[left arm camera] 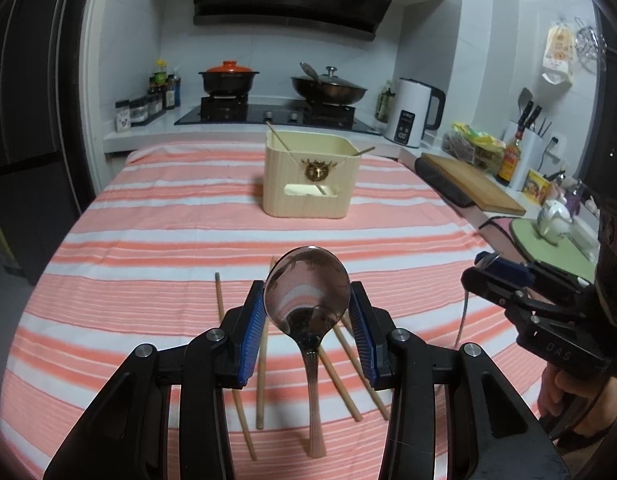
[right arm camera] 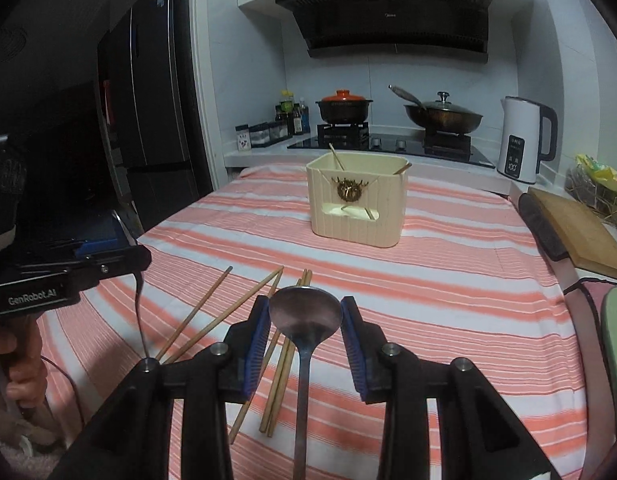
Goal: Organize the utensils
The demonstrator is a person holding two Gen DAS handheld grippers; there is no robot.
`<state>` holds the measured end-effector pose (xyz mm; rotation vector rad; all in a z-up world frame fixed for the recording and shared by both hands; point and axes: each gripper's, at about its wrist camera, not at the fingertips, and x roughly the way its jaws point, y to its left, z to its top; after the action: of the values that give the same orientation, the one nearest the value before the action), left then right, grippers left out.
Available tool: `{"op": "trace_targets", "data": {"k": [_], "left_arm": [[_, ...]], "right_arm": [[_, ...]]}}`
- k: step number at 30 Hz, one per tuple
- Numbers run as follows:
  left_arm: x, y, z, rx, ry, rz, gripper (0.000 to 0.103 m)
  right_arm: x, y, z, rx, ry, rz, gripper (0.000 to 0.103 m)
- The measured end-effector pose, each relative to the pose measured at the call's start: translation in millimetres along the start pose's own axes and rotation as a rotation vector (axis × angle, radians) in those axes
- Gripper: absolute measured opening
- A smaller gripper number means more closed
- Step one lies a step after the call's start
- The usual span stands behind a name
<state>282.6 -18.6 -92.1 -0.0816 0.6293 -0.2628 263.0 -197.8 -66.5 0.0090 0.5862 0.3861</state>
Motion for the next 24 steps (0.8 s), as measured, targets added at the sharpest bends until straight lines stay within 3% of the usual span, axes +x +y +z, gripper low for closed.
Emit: {"op": "trace_targets", "data": {"k": [15, 24], "left_arm": [[-9, 1, 31, -0.033, -0.027, -0.067, 0.041], [1, 5, 65, -0.051, 0.014, -0.128, 0.041]], "right_arm": [[-13, -7, 29, 0.018, -0.069, -0.008, 0.036], [-12, -16, 62, 0.056, -0.062, 0.011, 0.036]]}}
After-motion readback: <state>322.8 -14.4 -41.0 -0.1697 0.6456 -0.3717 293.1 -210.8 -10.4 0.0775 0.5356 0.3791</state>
